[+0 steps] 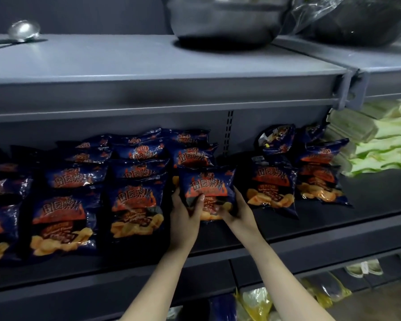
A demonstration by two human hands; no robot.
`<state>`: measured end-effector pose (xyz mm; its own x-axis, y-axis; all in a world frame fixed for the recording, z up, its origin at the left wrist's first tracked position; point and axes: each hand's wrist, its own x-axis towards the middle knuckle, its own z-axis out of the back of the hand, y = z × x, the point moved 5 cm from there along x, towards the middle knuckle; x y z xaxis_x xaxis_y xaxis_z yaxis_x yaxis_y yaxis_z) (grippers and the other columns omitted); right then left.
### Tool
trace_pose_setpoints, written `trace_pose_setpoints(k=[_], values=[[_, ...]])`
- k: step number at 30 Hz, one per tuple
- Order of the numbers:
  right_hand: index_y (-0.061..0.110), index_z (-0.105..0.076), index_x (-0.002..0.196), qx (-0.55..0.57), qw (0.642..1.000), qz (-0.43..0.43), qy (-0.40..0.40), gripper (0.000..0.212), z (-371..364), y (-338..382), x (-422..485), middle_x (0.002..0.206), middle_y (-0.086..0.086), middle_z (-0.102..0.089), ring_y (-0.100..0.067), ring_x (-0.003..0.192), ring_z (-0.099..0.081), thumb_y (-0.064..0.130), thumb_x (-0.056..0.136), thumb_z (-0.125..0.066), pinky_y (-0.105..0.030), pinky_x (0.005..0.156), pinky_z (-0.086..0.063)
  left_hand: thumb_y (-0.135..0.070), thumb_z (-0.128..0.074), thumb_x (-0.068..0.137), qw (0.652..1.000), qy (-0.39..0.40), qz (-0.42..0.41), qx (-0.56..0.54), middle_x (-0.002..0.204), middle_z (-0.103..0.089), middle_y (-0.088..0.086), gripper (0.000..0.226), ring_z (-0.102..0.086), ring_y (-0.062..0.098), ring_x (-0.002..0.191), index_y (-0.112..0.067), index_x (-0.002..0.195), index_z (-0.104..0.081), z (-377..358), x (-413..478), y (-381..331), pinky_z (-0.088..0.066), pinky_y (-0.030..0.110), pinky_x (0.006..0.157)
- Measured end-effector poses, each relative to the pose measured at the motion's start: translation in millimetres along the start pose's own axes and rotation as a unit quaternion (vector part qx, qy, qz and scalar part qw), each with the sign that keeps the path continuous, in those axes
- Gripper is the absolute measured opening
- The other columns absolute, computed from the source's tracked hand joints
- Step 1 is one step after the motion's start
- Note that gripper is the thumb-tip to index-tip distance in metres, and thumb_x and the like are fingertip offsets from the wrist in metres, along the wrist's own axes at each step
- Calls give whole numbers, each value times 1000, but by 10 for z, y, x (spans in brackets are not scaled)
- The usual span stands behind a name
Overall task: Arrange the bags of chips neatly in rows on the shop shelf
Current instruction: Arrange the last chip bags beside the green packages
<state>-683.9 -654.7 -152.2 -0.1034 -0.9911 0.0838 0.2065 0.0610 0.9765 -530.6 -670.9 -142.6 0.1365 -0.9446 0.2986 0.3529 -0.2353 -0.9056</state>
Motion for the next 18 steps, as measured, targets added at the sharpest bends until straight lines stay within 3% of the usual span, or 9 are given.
trace_pose_setpoints(k=[3,5,7,10,13,15,18], values=[[24,-33,143,-16,1000,5,-5,68,-2,-15,-4,121,15,-61,4,114,-54,13,86,-67,-17,97,-44,-43,-53,87,1000,9,-4,4,129,-49,-4,67,-47,7,119,-13,141,-29,-6,-13,-7,-33,12,93],[28,-34,141,-20,999,-9,-23,66,9,-27,33,119,15,-61,0,115,-54,12,85,-67,-19,97,-43,-47,-51,88,997,-10,-41,72,139,-39,6,70,-37,12,128,-10,142,-27,7,-42,-43,-30,18,101],[35,-34,135,-22,999,-14,-45,67,20,-23,95,123,12,-58,-6,119,-51,7,84,-67,-25,101,-41,-41,-50,89,968,-40,-169,183,138,-35,11,61,-37,22,127,-9,137,-32,-14,-120,-161,-34,29,103],[27,-29,143,-50,997,1,-58,73,15,9,198,139,3,-45,-11,131,-40,4,82,-64,-34,111,-32,-34,-49,83,897,49,-351,264,122,-52,4,42,-49,18,108,-17,122,-47,-218,-335,-231,-49,31,89],[19,-28,145,-89,995,-5,-36,70,9,64,296,121,7,-53,-7,118,-47,6,85,-63,-14,94,-35,-34,-49,84,899,107,-329,268,100,-64,-1,32,-61,14,88,-20,112,-51,-254,-332,-182,-53,23,65],[17,-46,131,-122,992,9,-35,51,30,96,370,106,5,-63,-13,106,-59,11,84,-66,-17,83,-42,-33,-50,84,896,120,-322,280,87,-61,-3,18,-60,14,76,-19,94,-57,-272,-319,-153,-48,23,54],[11,-56,110,-135,990,25,-44,37,28,131,449,95,-4,-68,-18,93,-63,22,79,-73,-30,82,-50,-35,-48,84,885,145,-306,319,74,-56,-5,20,-56,12,65,-21,73,-57,-316,-322,-118,-44,23,49]])
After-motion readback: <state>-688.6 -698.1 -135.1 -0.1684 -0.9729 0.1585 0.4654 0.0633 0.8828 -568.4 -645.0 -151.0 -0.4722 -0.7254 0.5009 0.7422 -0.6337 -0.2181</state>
